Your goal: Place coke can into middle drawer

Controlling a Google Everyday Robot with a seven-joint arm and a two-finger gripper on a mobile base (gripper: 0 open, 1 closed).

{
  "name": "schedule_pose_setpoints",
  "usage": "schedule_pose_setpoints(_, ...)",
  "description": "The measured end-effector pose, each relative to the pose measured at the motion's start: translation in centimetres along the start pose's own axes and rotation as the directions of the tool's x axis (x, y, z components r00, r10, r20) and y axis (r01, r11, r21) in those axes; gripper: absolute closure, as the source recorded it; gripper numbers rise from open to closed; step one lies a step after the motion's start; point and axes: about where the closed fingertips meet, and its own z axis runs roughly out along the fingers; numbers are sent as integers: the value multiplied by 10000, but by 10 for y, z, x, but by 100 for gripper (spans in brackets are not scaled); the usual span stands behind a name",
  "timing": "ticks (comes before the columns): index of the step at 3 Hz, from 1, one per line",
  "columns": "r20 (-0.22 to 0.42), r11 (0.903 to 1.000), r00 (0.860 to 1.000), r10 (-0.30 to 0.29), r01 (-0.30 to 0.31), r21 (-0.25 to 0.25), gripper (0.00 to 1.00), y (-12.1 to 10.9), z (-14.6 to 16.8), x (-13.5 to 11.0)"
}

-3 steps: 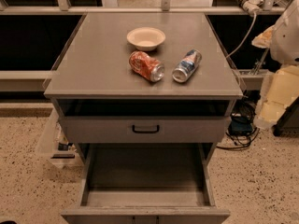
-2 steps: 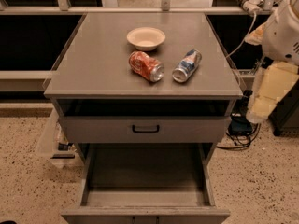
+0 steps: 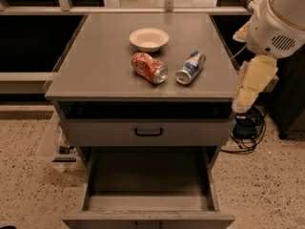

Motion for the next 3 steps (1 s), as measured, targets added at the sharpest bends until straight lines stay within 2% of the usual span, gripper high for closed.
schedule_pose_setpoints(1, 747, 9971, 9943, 764, -767, 14, 0, -24, 20, -9)
schedule_pose_setpoints(2, 1558, 9901, 9798, 1253, -1336, 437, 0, -78, 45, -44)
schedule_pose_setpoints(3, 2092, 9866, 9688, 1326, -1493, 659, 0, -115, 64, -83)
